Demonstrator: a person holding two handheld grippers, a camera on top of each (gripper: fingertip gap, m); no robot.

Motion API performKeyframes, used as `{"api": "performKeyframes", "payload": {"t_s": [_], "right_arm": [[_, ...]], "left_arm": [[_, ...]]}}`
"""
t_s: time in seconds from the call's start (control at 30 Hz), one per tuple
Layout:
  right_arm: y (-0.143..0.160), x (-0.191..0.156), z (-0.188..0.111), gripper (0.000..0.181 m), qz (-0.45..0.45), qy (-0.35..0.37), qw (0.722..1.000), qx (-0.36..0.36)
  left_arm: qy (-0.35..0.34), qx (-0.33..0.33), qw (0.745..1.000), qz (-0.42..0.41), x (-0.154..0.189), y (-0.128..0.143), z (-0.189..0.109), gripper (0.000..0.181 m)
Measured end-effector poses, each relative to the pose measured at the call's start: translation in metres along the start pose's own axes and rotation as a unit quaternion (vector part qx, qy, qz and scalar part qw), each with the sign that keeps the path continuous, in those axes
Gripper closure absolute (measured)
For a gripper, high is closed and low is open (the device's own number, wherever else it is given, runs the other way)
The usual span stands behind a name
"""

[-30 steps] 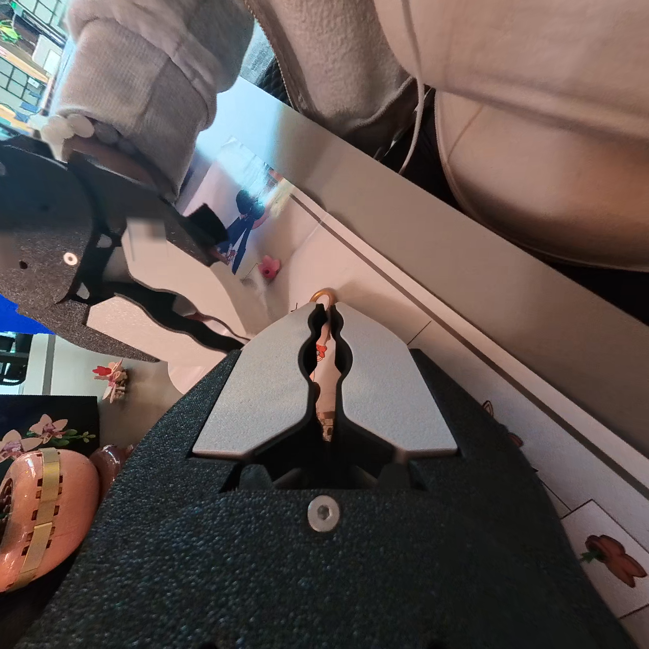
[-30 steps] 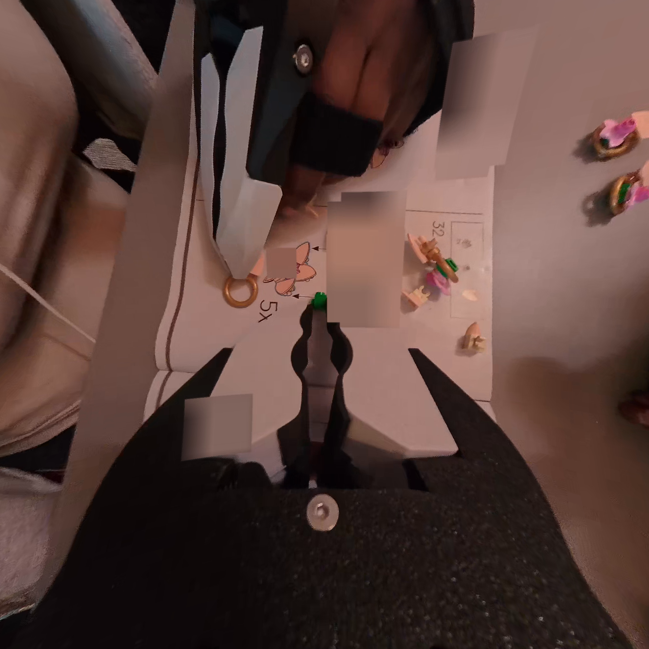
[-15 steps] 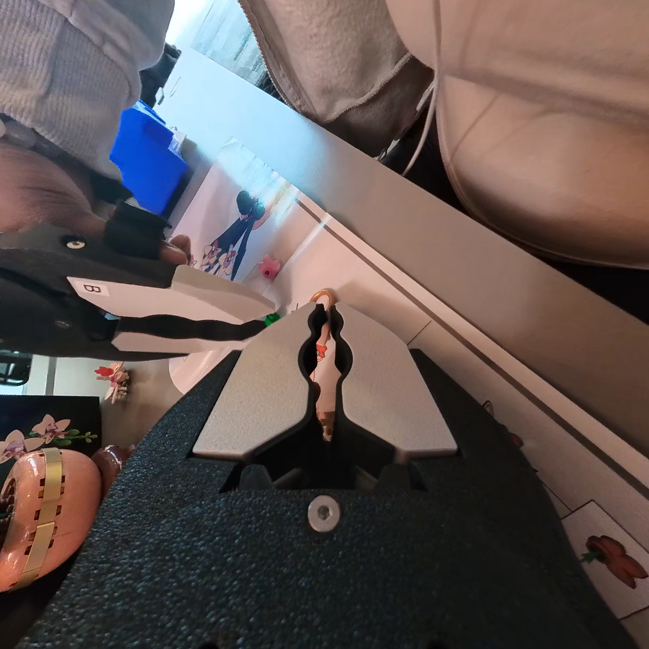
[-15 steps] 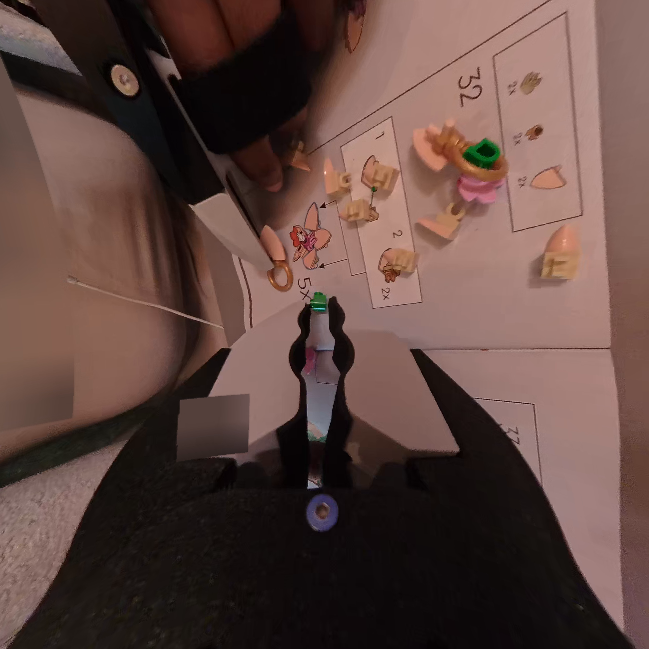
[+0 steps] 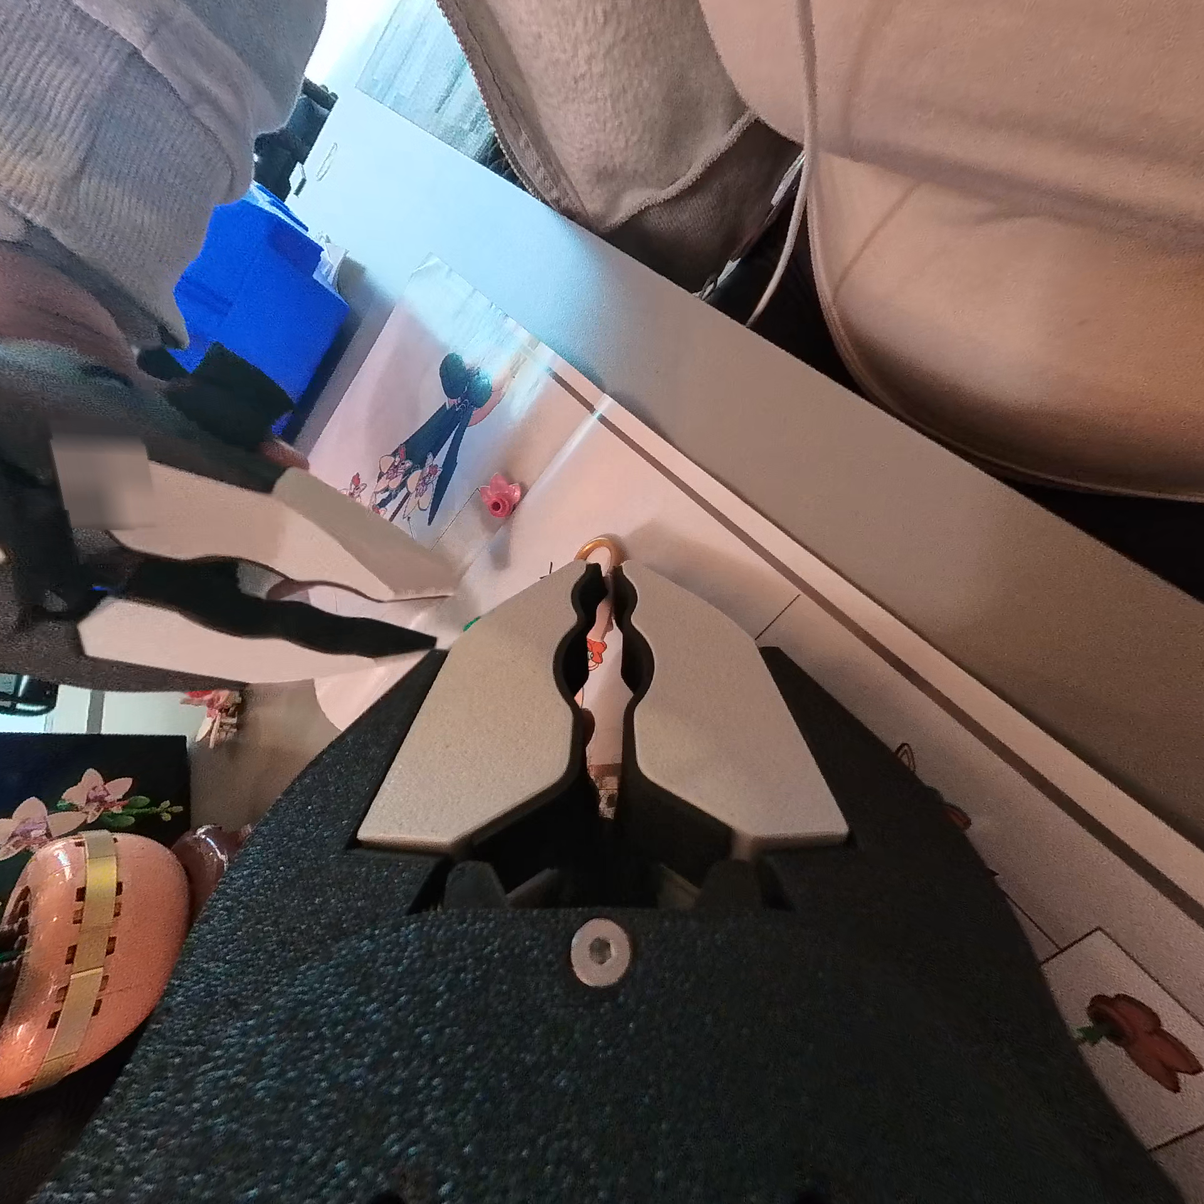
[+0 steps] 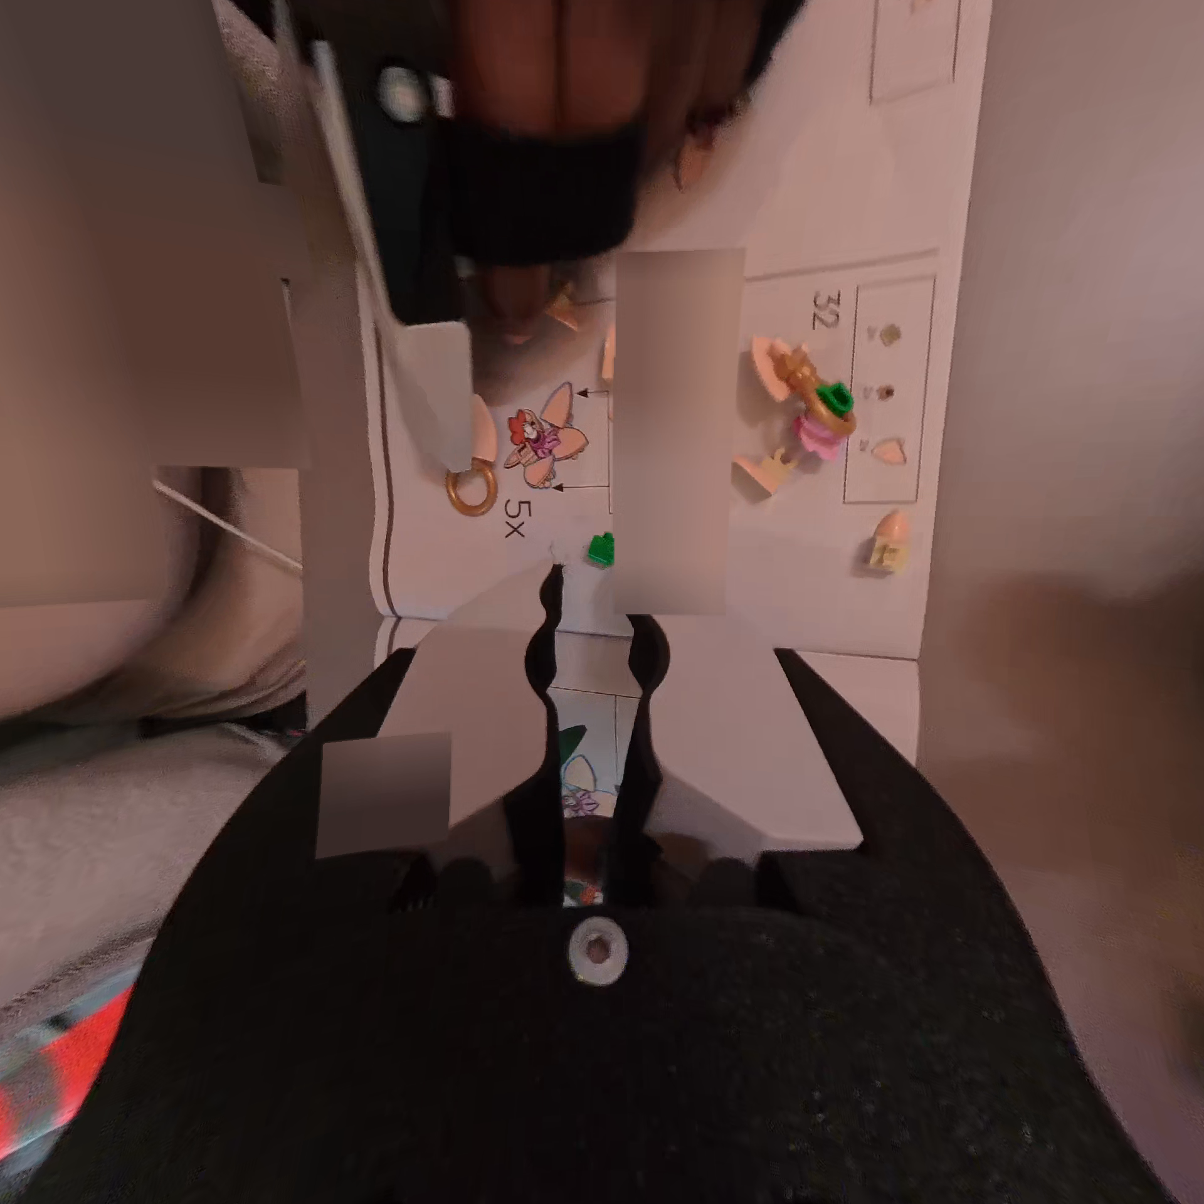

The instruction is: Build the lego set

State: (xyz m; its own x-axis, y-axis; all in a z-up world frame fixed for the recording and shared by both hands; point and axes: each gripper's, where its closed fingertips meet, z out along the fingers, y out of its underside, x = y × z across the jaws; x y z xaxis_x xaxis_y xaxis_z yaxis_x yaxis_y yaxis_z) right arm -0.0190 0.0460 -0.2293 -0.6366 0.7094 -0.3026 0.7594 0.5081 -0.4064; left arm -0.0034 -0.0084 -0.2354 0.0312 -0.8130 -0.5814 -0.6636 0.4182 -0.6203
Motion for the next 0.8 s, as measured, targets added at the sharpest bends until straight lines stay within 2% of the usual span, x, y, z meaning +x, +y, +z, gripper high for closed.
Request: {"api": "performKeyframes", "payload": {"t_s": [0.1, 0.17, 0.27, 0.5, 0.8], "right_arm": [[-0.001, 0.004, -0.005, 0.171, -0.043, 0.036, 0.998, 0.039], [-0.003, 0.012, -0.008, 0.177, -0.015, 0.062, 0.995, 0.08], [-0.007, 0.009, -0.004, 0.177, 0.049, 0.042, 0.987, 0.147], [-0.002, 0.004, 0.01, 0.174, 0.081, 0.063, 0.979, 0.175], [-0.004, -0.005, 0.015, 0.177, -0.003, 0.146, 0.977, 0.156]], "left_arm": [[0.0, 0.0, 1.0, 0.0, 0.0, 0.0, 0.0, 0.177], [0.0, 0.0, 1.0, -0.001, 0.0, 0.0, 0.0, 0.177], [0.001, 0.0, 1.0, -0.001, 0.0, 0.0, 0.0, 0.177], [0.0, 0.0, 1.0, -0.001, 0.0, 0.0, 0.0, 0.177], [0.0, 0.0, 1.0, 0.0, 0.0, 0.0, 0.0, 0.177]]}}
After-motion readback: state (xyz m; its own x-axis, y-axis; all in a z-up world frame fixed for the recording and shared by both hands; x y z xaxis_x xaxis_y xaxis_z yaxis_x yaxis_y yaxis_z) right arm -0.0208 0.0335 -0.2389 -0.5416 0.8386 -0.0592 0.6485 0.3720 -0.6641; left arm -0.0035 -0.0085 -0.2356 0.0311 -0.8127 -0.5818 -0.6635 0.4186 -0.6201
